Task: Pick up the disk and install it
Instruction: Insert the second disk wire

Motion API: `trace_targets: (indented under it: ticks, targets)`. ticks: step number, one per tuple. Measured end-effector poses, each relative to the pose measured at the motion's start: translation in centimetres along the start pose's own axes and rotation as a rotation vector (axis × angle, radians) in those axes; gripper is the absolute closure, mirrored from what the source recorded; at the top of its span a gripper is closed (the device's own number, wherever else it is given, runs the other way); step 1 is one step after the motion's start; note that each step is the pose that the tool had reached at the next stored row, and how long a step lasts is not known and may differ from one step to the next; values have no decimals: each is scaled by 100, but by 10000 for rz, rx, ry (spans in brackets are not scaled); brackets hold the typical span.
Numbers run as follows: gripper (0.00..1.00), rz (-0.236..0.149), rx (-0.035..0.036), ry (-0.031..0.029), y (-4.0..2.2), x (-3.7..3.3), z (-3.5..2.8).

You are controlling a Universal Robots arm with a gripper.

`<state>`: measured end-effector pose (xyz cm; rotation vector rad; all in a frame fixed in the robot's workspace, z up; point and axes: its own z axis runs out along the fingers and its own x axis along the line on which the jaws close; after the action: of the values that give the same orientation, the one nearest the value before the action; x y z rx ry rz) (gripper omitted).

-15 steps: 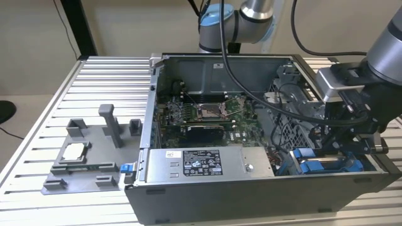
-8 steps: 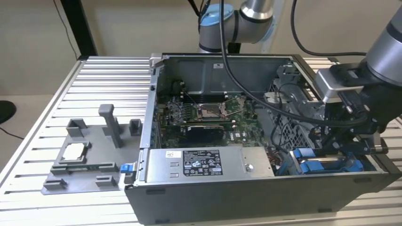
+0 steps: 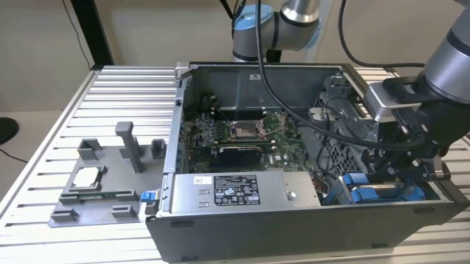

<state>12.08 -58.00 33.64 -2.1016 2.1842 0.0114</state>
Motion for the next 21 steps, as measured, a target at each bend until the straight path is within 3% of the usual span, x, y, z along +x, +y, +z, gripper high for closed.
trace_targets:
  ticks: [4,11,12,14,21]
  targets:
    - [100,-5,3,77,10,-3,61]
    - [100,-15,1,76,11,-5,66]
    - [0,-16,1,39,11,-6,78]
    - [0,6,-3,31,10,-4,72]
    - [0,38,-3,46,-11,-29,-242]
